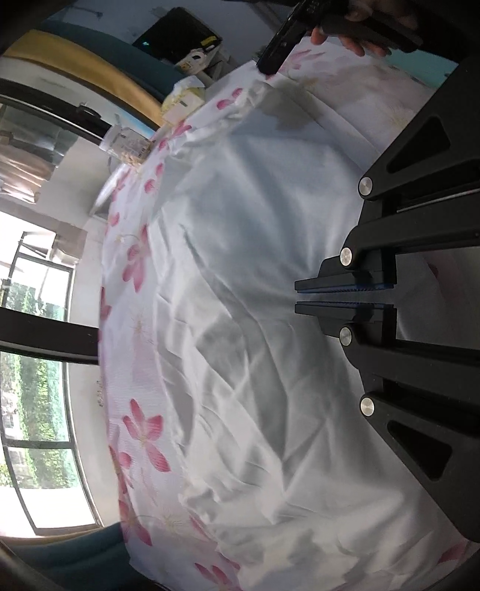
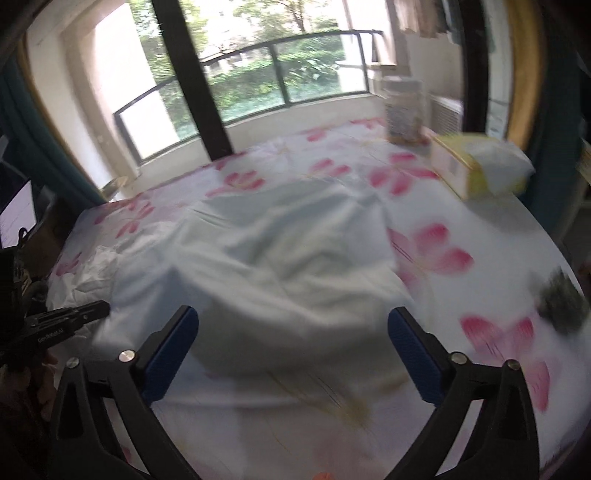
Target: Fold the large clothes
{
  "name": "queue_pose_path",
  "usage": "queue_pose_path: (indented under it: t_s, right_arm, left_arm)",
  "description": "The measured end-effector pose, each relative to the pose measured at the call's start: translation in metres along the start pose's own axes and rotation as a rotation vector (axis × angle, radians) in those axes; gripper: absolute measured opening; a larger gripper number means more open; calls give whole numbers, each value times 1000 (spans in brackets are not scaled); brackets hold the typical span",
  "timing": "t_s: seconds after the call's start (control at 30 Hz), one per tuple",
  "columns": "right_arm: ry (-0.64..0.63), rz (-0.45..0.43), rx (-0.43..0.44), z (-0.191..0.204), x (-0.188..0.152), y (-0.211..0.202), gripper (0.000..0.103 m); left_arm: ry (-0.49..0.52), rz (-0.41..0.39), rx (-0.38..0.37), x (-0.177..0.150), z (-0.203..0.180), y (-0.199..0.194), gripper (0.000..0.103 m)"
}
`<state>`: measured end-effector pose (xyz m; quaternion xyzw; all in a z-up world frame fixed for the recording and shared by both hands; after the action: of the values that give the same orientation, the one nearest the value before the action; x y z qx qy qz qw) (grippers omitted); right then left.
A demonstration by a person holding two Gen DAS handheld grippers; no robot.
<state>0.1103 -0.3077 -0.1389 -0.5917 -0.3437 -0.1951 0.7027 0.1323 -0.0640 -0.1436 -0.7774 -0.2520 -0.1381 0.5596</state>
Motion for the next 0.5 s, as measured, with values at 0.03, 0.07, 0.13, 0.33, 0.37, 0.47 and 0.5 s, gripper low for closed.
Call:
queue_pose_path:
  t_s: [0.03, 0.07, 0.13, 0.33, 0.37, 0.47, 0.5]
  right_arm:
    - [13, 14, -2, -4, -6, 0, 102]
    - [30, 30, 3, -8, -12, 2, 102]
    - [59, 56, 21, -13, -22, 4, 102]
    - [125, 74, 56, -13, -29, 11, 102]
    - [136, 74, 63, -12, -27, 13, 102]
    - [149, 66, 70, -10, -24, 18, 102]
    - [153, 63, 73, -8, -23, 19, 102]
  left_arm:
    - [-4, 11, -2, -1, 3, 2, 5]
    - [-9, 20, -4, -3, 6, 5, 5]
    - [-16, 17, -19, -5, 10, 7, 5]
    - [14, -3, -17, -6, 9, 8, 5]
    - [15, -5, -19, -6, 9, 8, 5]
    - [6, -14, -30, -7, 11, 8, 5]
    - [2, -18, -34, -8, 12, 8, 5]
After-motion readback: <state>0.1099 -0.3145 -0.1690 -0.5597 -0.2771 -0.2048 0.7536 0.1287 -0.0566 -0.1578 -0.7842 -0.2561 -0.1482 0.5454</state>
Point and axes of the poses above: each gripper's, at about its wrist camera, not at the fingertips, and y roughly the way its jaws point, z to its left, x to its top, the point moved 1 cm from there along y, roughly the way its jaws point, and after that the axes turned 13 degrees about -y, right-handed, at the moved point
